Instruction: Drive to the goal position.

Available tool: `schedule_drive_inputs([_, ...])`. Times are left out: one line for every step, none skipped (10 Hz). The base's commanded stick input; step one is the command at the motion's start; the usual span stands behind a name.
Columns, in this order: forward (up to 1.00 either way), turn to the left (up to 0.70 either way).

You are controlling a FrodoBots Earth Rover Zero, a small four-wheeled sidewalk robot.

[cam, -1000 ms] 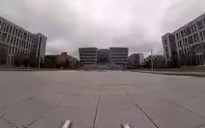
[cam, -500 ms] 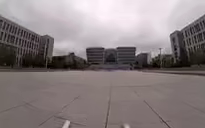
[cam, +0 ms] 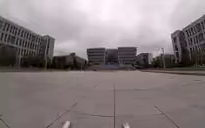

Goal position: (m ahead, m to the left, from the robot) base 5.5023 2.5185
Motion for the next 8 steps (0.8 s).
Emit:
schedule_drive_inputs([1.0, 0.04])
schedule_drive_inputs([1.0, 0.04])
schedule_drive_inputs([1.0, 0.1])
schedule_drive_inputs([1.0, 0.19])
schedule_drive_inputs([1.0, 0.4])
schedule_drive_inputs([1.0, 0.24])
schedule_drive_inputs([1.0, 0.0])
schedule_drive_inputs([1.0, 0.0])
